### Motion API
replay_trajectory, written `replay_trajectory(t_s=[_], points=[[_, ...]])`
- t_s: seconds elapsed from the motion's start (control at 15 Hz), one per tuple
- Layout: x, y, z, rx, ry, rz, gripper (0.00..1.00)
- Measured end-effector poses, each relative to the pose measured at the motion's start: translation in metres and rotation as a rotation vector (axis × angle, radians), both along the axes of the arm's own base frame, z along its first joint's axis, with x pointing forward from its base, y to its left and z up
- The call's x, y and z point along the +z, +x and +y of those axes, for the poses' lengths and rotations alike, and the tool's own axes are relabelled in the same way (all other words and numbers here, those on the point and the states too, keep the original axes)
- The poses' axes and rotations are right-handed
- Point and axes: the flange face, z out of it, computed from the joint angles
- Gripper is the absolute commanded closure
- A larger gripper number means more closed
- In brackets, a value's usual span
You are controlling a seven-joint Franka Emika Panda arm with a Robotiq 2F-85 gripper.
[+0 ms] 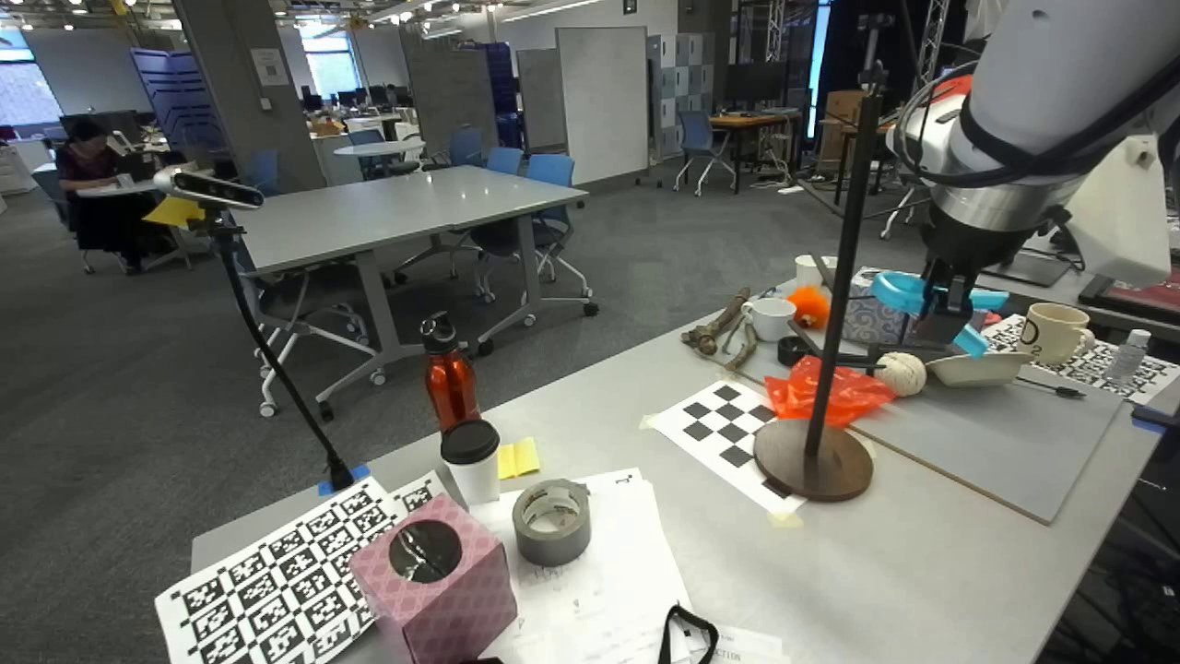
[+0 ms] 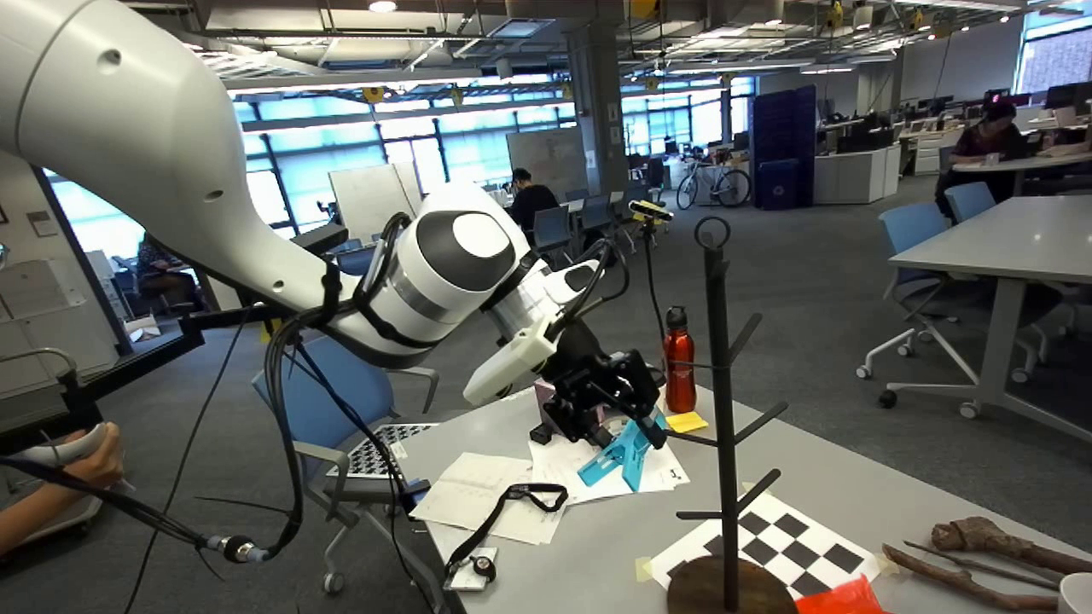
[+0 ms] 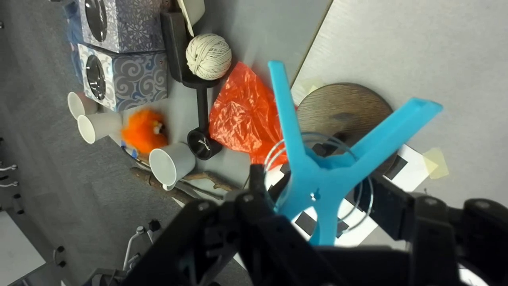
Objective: Place the blue peg on the black stand
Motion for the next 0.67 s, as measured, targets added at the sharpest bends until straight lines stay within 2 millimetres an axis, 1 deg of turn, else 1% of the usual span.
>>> replay_trajectory(t_s=[0.4, 0.67], points=[[-0.0017, 0.0004, -0.0007, 0.0, 0.001, 0.002, 0.65], [-0.0073, 0.0023, -0.0003, 0.002, 0.003, 0.009, 0.65]])
